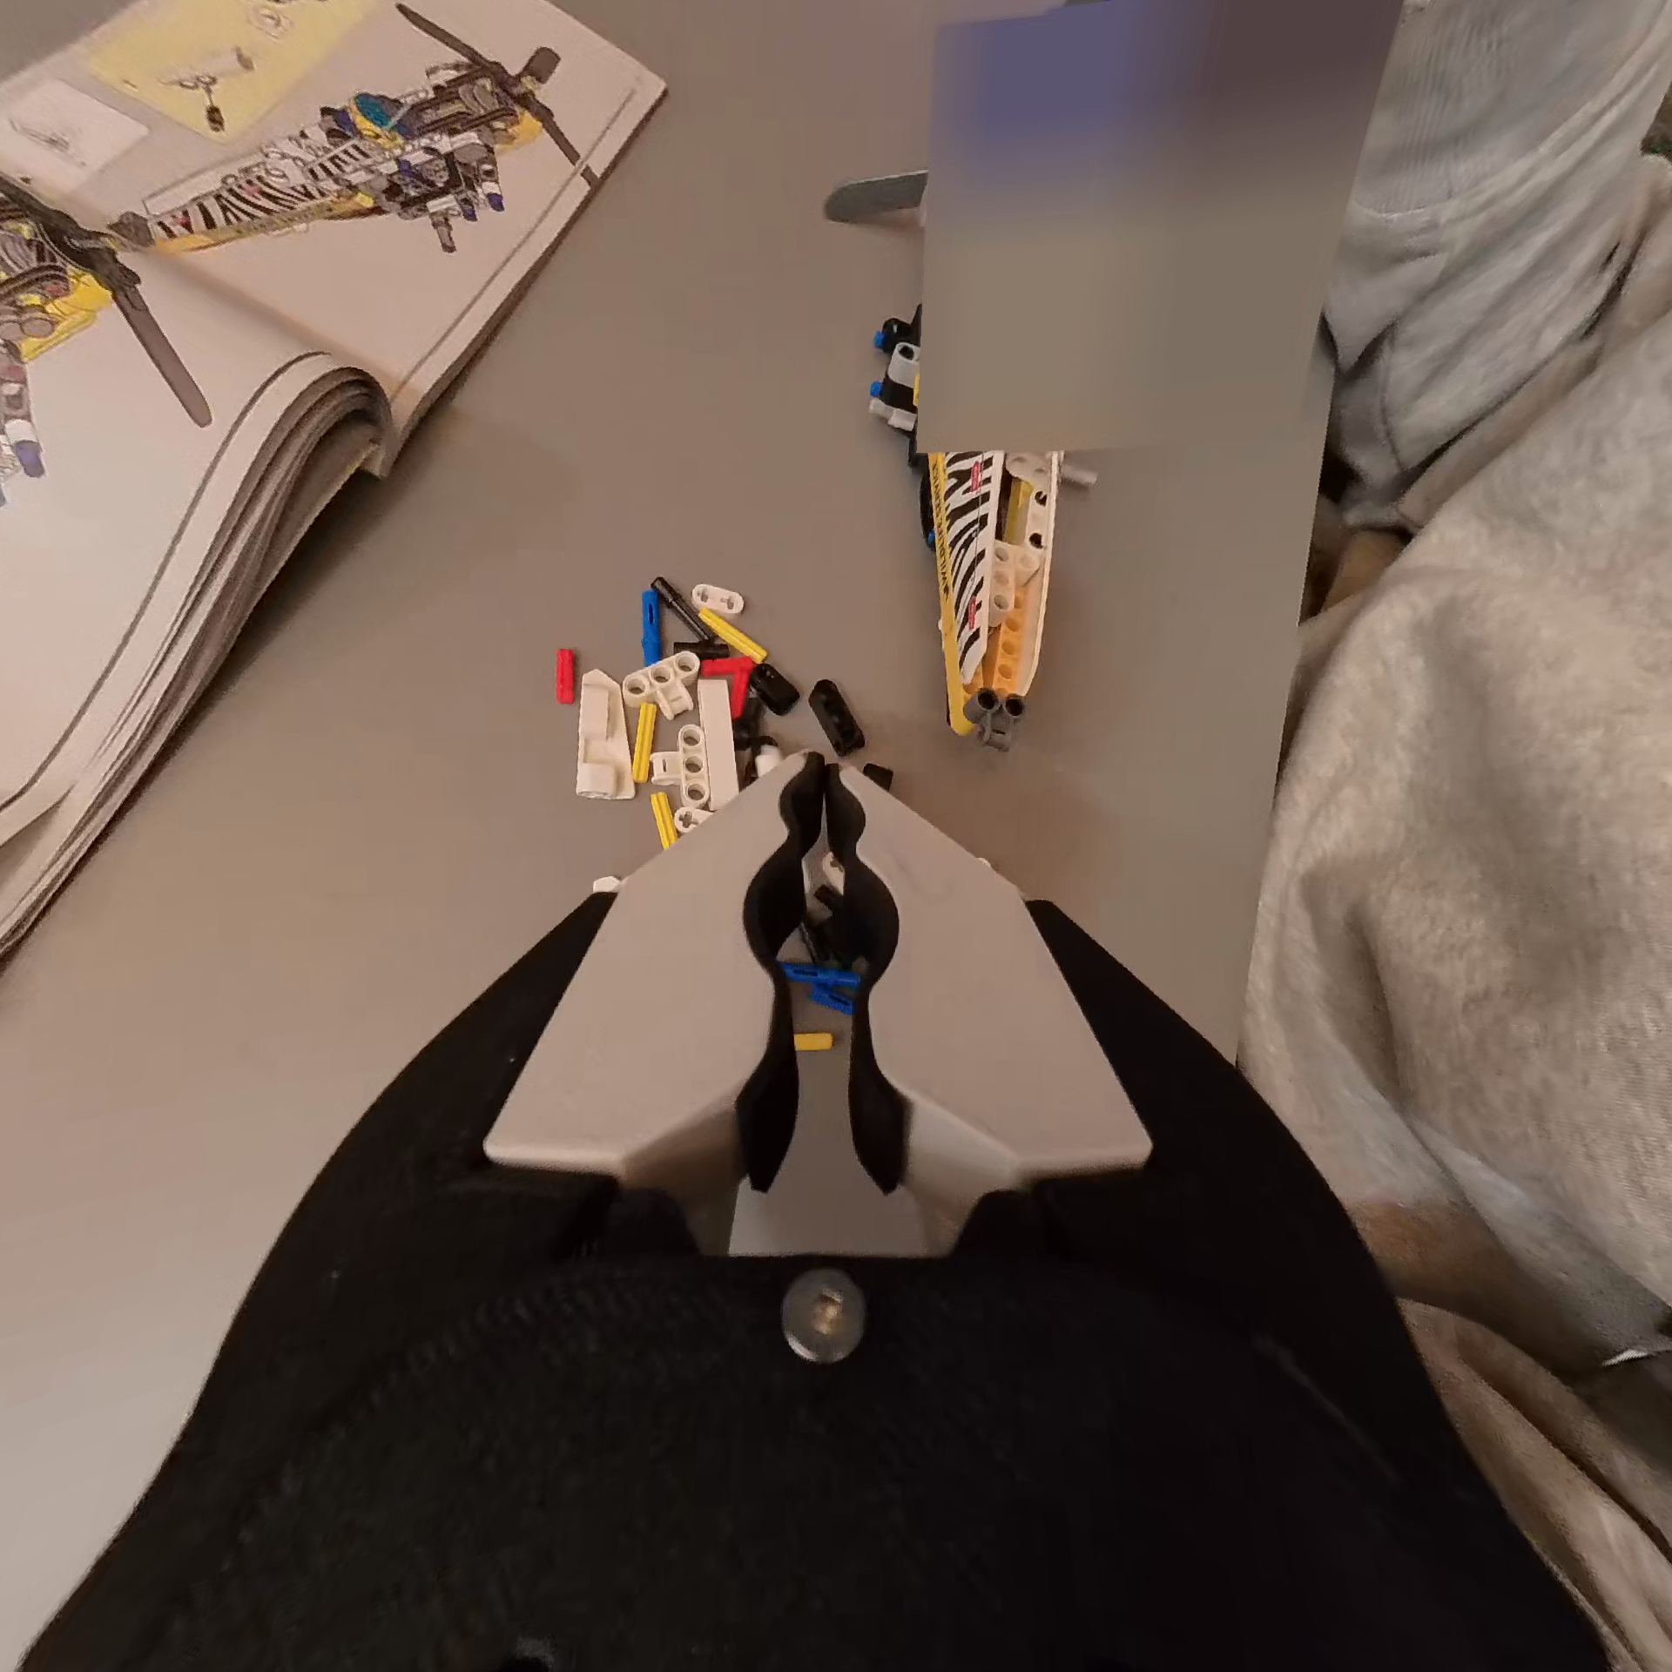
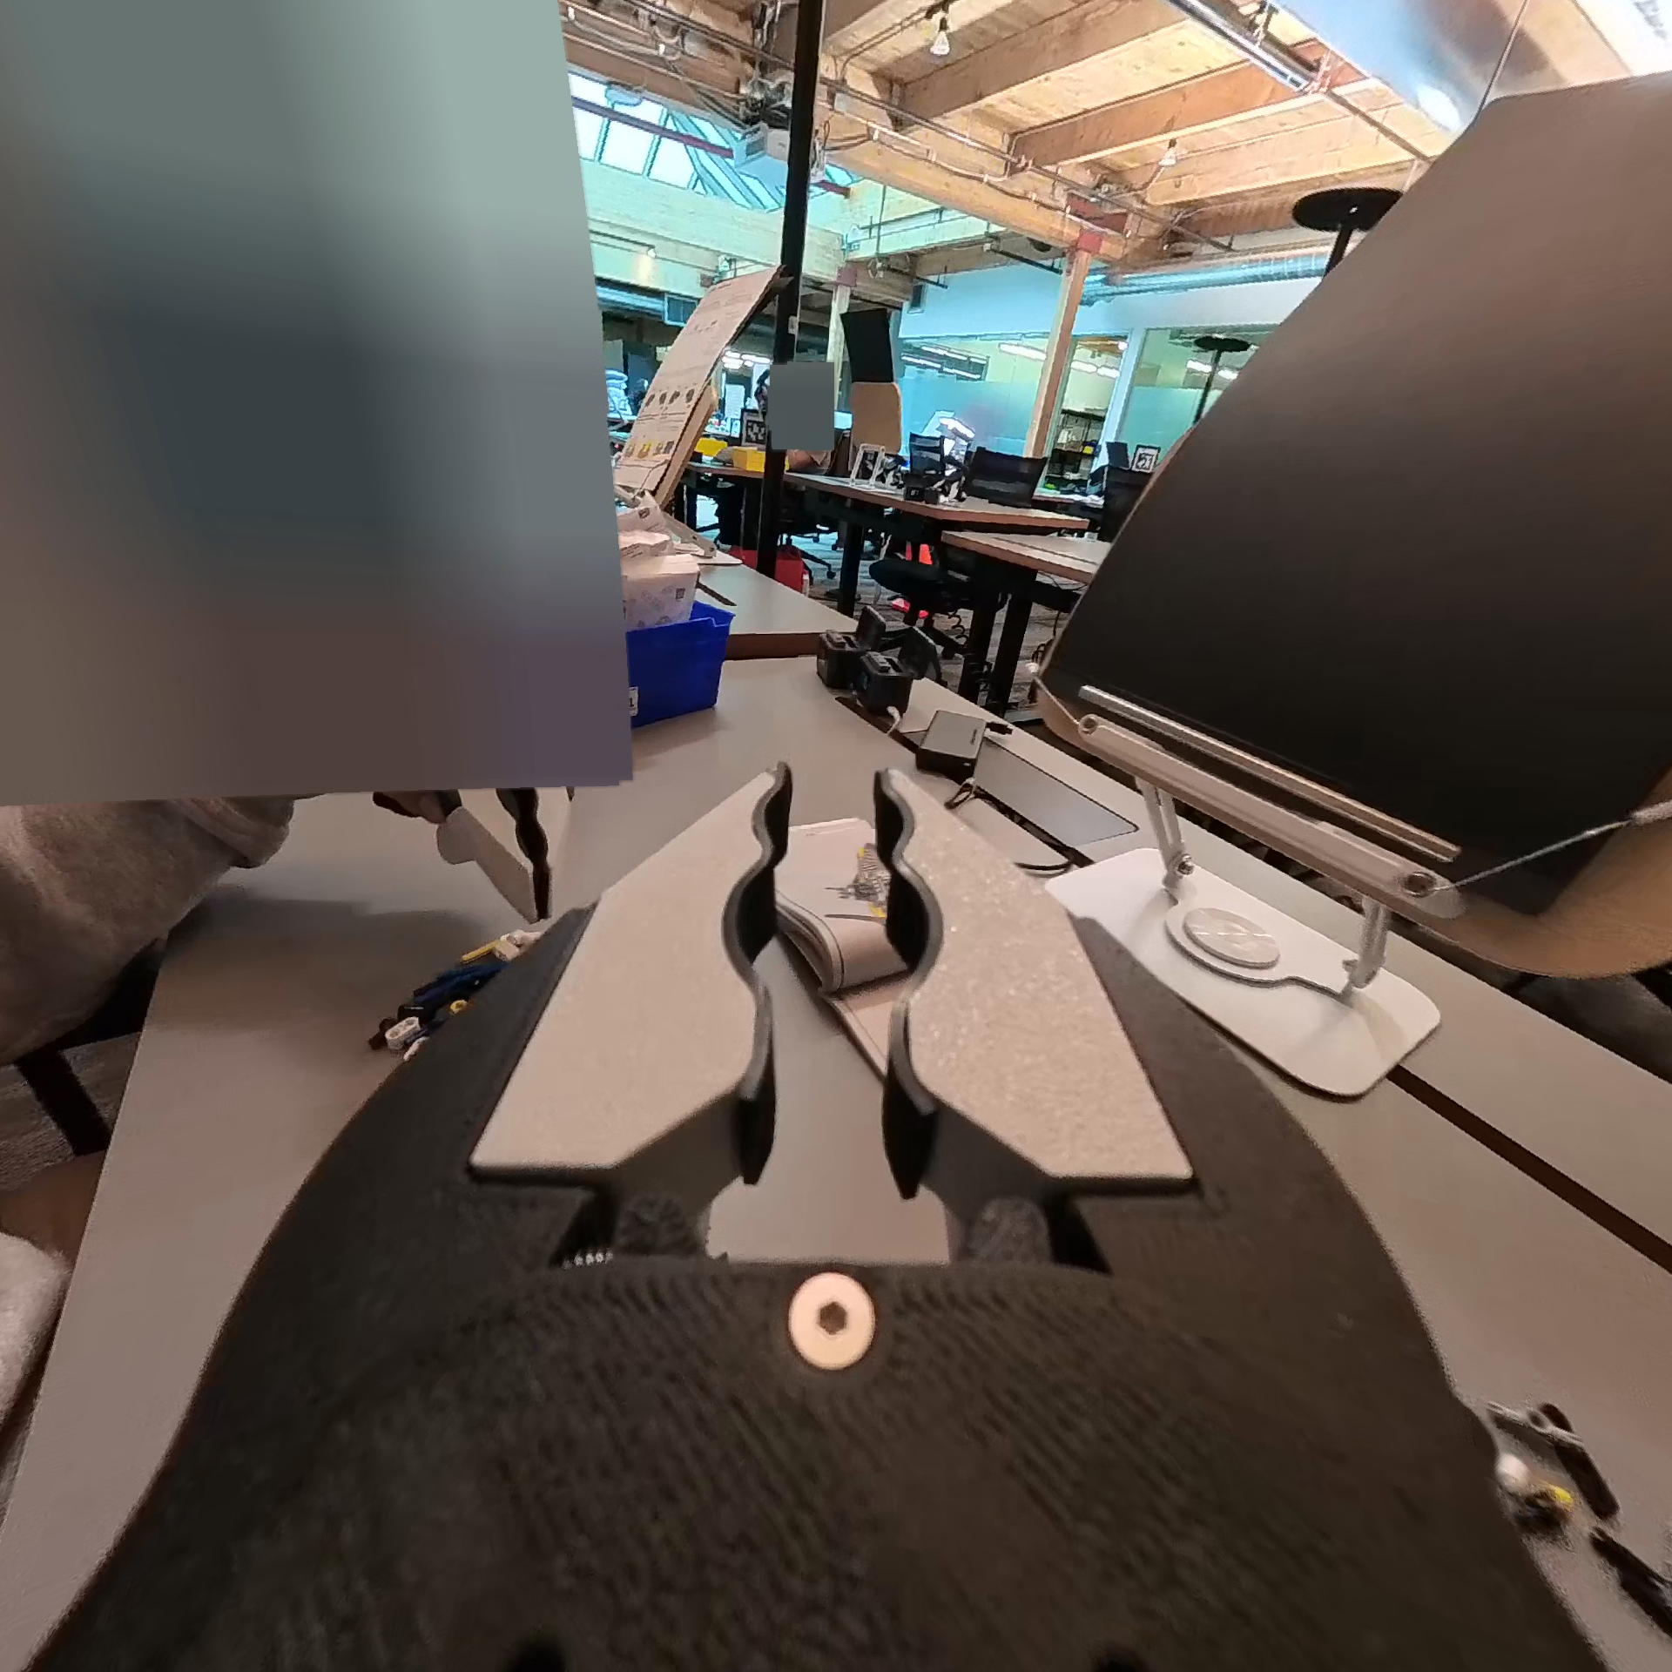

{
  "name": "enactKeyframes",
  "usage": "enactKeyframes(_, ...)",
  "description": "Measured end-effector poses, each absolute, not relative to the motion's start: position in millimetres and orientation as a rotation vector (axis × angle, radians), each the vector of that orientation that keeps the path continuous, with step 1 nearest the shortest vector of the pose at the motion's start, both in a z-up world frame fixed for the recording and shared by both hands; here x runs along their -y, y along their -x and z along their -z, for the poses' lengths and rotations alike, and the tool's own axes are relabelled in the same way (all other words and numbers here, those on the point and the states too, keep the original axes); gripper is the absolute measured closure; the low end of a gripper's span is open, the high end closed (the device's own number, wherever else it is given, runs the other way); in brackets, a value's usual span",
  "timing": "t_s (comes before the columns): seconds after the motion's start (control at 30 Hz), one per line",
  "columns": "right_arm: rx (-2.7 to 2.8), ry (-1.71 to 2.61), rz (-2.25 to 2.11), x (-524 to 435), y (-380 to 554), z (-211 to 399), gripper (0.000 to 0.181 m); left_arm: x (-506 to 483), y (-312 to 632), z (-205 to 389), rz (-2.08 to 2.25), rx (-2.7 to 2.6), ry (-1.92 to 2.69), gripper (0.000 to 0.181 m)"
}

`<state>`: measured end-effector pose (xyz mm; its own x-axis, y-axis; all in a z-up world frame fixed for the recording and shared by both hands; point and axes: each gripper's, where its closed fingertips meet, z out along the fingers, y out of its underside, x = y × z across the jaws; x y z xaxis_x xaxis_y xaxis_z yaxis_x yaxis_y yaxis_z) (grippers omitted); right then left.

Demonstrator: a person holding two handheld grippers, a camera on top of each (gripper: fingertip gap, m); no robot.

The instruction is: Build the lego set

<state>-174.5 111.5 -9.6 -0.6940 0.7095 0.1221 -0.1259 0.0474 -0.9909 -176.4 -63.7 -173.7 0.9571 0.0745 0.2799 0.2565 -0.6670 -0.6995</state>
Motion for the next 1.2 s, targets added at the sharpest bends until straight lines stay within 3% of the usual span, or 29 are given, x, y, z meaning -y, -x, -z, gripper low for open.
enactKeyframes(0.23, 1.754, 0.556, -1.667, -97, 174, 18, 0.164, 73, 176, 192, 0.317, 0.293, 2.38, 0.181)
enactKeyframes(0.53, 1.758, 0.551, -1.649, -97, 175, 19, 0.165, 69, 165, 219, 0.281, 0.227, 2.535, 0.158)
enactKeyframes(0.9, 1.747, 0.553, -1.649, -101, 174, 17, 0.165, 62, 162, 227, 0.322, 0.208, 2.548, 0.169)
enactKeyframes(1.03, 1.755, 0.545, -1.663, -97, 173, 18, 0.165, 43, 172, 188, 0.306, 0.199, 2.306, 0.17)
enactKeyframes(1.2, 1.886, 0.399, -1.709, -66, 159, 32, 0.16, 22, 159, 97, 0.642, 0.215, 1.769, 0.171)
